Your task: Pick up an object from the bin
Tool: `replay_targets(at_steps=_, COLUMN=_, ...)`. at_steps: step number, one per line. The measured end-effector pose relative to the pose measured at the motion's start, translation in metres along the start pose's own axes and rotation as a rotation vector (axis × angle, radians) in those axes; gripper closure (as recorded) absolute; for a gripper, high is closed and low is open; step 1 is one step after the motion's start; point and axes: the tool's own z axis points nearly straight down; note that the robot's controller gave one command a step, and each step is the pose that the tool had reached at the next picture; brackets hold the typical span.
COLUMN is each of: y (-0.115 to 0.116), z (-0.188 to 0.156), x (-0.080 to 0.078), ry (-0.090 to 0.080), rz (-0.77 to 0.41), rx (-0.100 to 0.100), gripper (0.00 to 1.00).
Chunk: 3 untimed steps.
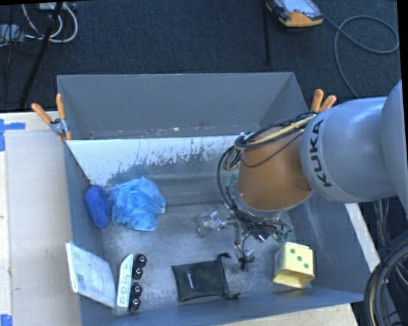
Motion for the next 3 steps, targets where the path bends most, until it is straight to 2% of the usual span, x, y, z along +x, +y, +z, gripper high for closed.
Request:
replay_targets(at_steps=1, y=0.019, z=0.001, x=0.026, ry=0.004, rz=-0.156, rx=0.000, gripper=0.00)
replay_targets(at_steps=2, y=0.045, z=0.001, x=0.044, ry=0.001, rz=-0.295, rx=0.002, gripper=0.00)
replay_targets(at_steps=3, y=0.064, z=0.002, x=0.008, ry=0.003, rz=-0.136, rx=0.000, gripper=1.00)
